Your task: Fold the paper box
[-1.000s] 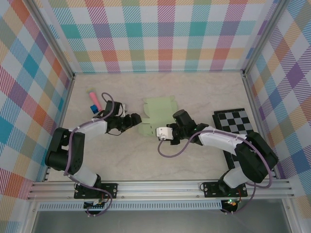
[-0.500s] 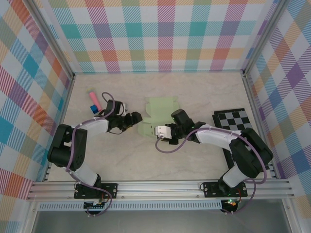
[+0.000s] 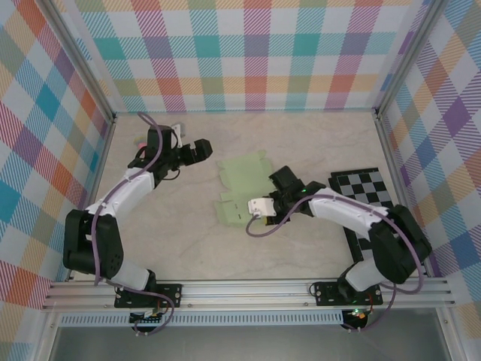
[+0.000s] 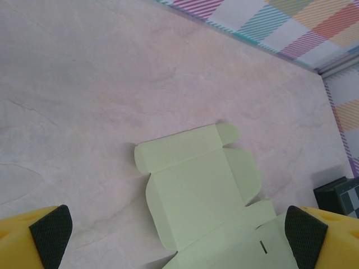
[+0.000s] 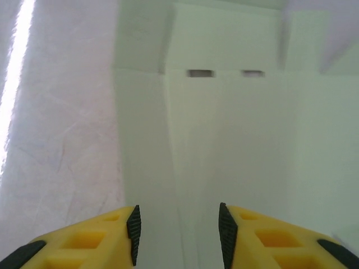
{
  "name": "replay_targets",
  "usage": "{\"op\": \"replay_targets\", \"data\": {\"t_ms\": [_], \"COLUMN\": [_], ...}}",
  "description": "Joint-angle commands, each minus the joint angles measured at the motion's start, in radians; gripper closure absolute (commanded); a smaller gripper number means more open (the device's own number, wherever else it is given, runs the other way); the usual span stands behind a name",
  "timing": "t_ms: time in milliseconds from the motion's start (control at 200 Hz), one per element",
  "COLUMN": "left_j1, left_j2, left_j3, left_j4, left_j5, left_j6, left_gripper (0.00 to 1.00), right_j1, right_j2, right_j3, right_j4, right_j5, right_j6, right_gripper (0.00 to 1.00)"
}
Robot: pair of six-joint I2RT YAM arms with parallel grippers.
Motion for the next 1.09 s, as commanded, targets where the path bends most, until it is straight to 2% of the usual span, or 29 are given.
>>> {"op": "replay_targets", "data": {"t_ms": [0, 30, 60, 110, 145, 175, 220, 265, 280, 310, 335, 365, 420, 455, 545, 660, 730, 800, 955, 1090], "left_j1": [0.005, 0.004, 0.004, 0.004, 0.002, 0.001, 0.0, -0.001, -0.002, -0.001, -0.001, -0.002, -0.002, -0.002, -0.002, -0.002, -0.002, -0.002, -0.002, -0.002], "left_j2": [0.034, 0.039, 0.045, 0.053, 0.057, 0.06, 0.066, 0.074, 0.076, 0.084, 0.089, 0.093, 0.095, 0.095, 0.088, 0.068, 0.056, 0.053, 0.068, 0.072], "left_j3": [-0.013, -0.01, -0.007, -0.001, 0.001, 0.001, 0.003, 0.005, 0.008, 0.015, 0.022, 0.028, 0.028, 0.024, 0.006, -0.022, -0.037, -0.037, -0.016, -0.013], "left_j4": [0.043, 0.047, 0.05, 0.048, 0.045, 0.04, 0.036, 0.032, 0.029, 0.02, 0.008, 0.0, -0.008, -0.01, -0.018, -0.026, -0.024, -0.03, -0.032, -0.022], "left_j5": [-0.055, -0.065, -0.075, -0.094, -0.112, -0.127, -0.143, -0.151, -0.153, -0.157, -0.164, -0.172, -0.192, -0.202, -0.209, -0.22, -0.234, -0.235, -0.224, -0.205], "left_j6": [-0.05, -0.056, -0.062, -0.075, -0.087, -0.097, -0.11, -0.117, -0.118, -0.12, -0.12, -0.12, -0.122, -0.126, -0.133, -0.132, -0.131, -0.121, -0.12, -0.124], "left_gripper": [0.0, 0.0, 0.0, 0.0, 0.0, 0.0, 0.0, 0.0, 0.0, 0.0, 0.0, 0.0, 0.0, 0.0, 0.0, 0.0, 0.0, 0.0, 0.0, 0.0], "right_j1": [-0.005, -0.006, -0.004, -0.004, -0.005, -0.006, -0.021, -0.074, -0.086, -0.121, -0.124, -0.112, -0.055, -0.023, 0.005, 0.021, 0.022, 0.023, 0.044, 0.048], "right_j2": [-0.147, -0.174, -0.196, -0.219, -0.226, -0.225, -0.213, -0.199, -0.199, -0.208, -0.224, -0.246, -0.268, -0.257, -0.214, -0.172, -0.153, -0.131, -0.04, 0.019], "right_j3": [-0.011, -0.023, -0.035, -0.034, -0.011, 0.02, 0.083, 0.113, 0.105, 0.063, 0.006, -0.081, -0.213, -0.212, -0.169, -0.279, -0.324, -0.354, -0.339, -0.309], "right_j4": [0.127, 0.192, 0.244, 0.248, 0.165, 0.059, -0.186, -0.394, -0.42, -0.423, -0.373, -0.23, 0.042, 0.06, 0.02, 0.169, 0.255, 0.351, 0.442, 0.512], "right_j5": [-0.053, -0.027, 0.027, 0.174, 0.289, 0.383, 0.482, 0.435, 0.396, 0.314, 0.258, 0.202, 0.202, 0.232, 0.28, 0.308, 0.352, 0.381, 0.352, 0.337], "right_j6": [0.506, 0.69, 0.891, 1.257, 1.509, 1.721, 2.099, 2.365, 2.472, 2.588, 2.694, 2.82, 2.981, 3.04, 3.047, 3.155, 3.159, 3.156, 3.14, 3.069], "right_gripper": [0.51, 0.5, 0.38, 0.33, 0.33, 0.28, 0.24, 0.24, 0.24, 0.24, 0.22, 0.2, 0.18, 0.17, 0.12, 0.16, 0.18, 0.2, 0.26, 0.39]}}
